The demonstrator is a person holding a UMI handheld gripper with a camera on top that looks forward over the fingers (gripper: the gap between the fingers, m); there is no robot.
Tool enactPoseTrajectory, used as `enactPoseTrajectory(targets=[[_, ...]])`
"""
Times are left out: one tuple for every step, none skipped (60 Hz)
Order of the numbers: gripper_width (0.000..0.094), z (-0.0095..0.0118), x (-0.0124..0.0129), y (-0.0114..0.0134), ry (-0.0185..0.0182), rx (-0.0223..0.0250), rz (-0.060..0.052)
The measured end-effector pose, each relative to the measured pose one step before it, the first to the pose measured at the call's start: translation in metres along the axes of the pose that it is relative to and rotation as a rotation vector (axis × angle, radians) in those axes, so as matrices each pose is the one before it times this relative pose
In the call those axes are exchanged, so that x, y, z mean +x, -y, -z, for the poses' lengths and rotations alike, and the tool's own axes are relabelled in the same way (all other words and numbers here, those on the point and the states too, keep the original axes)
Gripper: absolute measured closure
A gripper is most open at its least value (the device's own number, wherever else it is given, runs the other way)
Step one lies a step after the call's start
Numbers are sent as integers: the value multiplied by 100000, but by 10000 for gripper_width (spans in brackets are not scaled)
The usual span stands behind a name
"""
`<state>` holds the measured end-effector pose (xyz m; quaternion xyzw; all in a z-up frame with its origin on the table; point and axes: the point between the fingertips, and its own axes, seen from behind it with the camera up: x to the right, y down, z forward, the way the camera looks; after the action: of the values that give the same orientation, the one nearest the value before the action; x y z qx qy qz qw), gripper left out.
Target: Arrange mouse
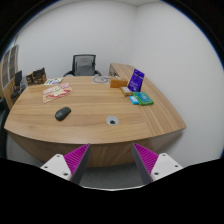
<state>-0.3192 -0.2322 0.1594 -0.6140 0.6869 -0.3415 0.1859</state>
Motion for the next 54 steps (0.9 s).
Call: enactPoseTrajectory(targets=[[71, -29, 26, 11, -86, 129, 52], [71, -16, 14, -35, -66, 17, -6], [70, -1, -12, -44, 5, -36, -87], [72, 32, -40, -26, 82, -37, -166], [71, -190, -173, 28, 164, -50, -178], [71, 1, -131, -35, 223, -21, -151], [72, -1, -95, -45, 208, -100, -183], [70, 13, -98, -37, 146, -182, -159], [70, -15, -91, -72, 182, -203, -155], [69, -3, -99, -64, 138, -218, -162], [68, -8, -83, -26, 147, -71, -95], [70, 43, -142, -22, 79, 1, -3], [69, -5, -67, -12, 47, 35, 73], [69, -8, -90, -2, -16, 19, 111], [69, -4, -90, 12, -31, 59, 123], [70, 47, -126, 8, -26, 69, 138], [69, -7, -152, 12, 73, 46, 125], [69, 30, -202, -4, 139, 9, 65], [70, 15, -234, -29, 265, -35, 47], [70, 68, -254, -33, 327, -67, 85], [70, 17, -271, -41, 350, -77, 71], [71, 21, -295, -60, 355, -94, 107], [70, 17, -271, -34, 254, -154, 143], [71, 23, -306, -23, 170, -59, 152], [71, -13, -252, -9, 217, -27, 232], [69, 29, -318, -20, 256, -49, 272], [70, 37, -353, -20, 315, -82, 308], [68, 22, -354, 23, 352, -76, 305], [69, -25, -368, 28, 355, -29, 249], [70, 47, -360, 21, 336, -3, 168], [70, 65, -398, 27, 345, 36, 193], [69, 45, -408, 44, 337, 102, 147], [69, 47, -390, 66, 312, 142, 114], [68, 27, -394, 59, 278, 98, 112], [70, 2, -351, 35, 251, 71, 142], [70, 26, -417, 56, 236, 24, 176], [68, 50, -411, 67, 287, 25, 140], [70, 2, -400, 50, 312, 88, 43], [70, 27, -408, 51, 327, 110, -93], [69, -6, -429, 82, 335, 133, -81], [69, -25, -417, 47, 301, 99, -23], [69, -37, -396, 39, 300, 4, 52], [70, -51, -401, 30, 320, 19, 75], [71, -30, -383, 28, 286, -14, 115], [70, -68, -405, 38, 270, -61, 107], [69, -40, -406, 26, 247, -45, 94], [71, -64, -404, 35, 272, 31, 33], [70, -21, -399, 47, 311, 2, 9], [71, -50, -413, -9, 345, -10, -29], [69, -33, -399, 34, 281, -50, -79], [68, -38, -385, 37, 290, 18, -77], [69, -38, -384, 56, 262, 87, -72], [69, -62, -383, 34, 275, 29, -23], [70, -61, -367, 48, 209, -9, 89]])
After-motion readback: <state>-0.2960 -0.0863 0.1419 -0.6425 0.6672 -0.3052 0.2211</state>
